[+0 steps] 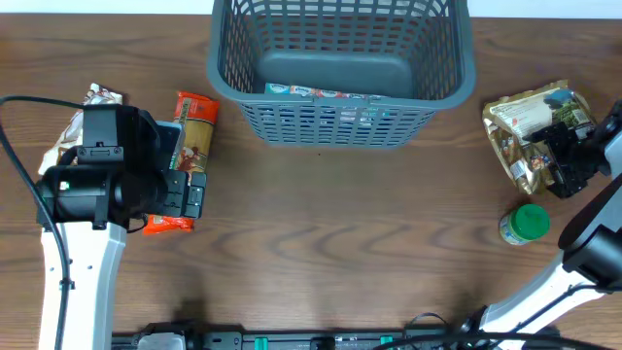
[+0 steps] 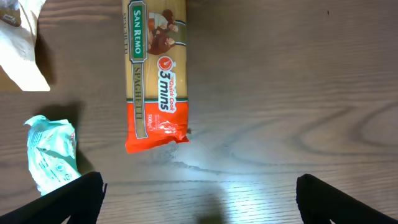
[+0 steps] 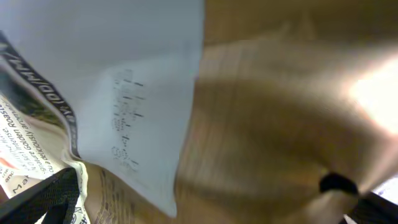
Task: Pack container
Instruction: 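Move right gripper to the gold foil pouch and grasp it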
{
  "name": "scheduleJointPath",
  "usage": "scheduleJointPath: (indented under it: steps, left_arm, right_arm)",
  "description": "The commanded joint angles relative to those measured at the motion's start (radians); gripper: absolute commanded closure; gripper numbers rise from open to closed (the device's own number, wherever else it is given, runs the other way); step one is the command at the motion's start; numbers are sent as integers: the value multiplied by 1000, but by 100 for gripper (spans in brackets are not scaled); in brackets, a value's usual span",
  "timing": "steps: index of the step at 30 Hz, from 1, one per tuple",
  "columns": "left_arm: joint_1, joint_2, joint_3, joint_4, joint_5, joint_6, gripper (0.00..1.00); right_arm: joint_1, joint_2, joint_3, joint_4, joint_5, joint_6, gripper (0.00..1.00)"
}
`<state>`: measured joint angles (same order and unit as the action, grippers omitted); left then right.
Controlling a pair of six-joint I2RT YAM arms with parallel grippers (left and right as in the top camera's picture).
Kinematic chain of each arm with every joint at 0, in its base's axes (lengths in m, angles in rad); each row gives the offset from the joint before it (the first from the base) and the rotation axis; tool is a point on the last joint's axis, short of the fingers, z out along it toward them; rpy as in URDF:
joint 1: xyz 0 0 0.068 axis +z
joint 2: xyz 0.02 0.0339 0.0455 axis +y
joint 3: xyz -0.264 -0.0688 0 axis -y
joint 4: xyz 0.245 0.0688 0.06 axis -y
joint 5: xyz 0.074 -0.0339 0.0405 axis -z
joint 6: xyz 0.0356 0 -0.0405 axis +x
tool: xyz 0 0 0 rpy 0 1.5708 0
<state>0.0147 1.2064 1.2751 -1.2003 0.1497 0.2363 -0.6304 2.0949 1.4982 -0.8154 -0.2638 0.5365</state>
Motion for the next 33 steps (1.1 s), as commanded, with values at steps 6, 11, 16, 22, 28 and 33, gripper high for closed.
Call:
scheduleJointPath:
  steps: [6,11,16,22,28,33]
  left_arm:
    - [-5,0,20,-3,-4,-2,1]
    - [-5,0,20,-3,-4,-2,1]
    - [-5,0,20,-3,-4,-2,2]
    - [-5,0,20,-3,-4,-2,2]
    - [-5,0,20,-3,-4,-1,2]
    - [-5,0,20,-3,-4,-2,1]
  right_arm:
    - [3,97,-20,-7,64,-48,43]
    - [3,97,-20,-13,53,-64,69]
    - [5,97,-20,-18,46,-72,99]
    - [20,90,-20,-30,42,-90,99]
    - [45,17,-20,-33,35,-113,99]
    - [71,-132,-19,-29,47,-127,99]
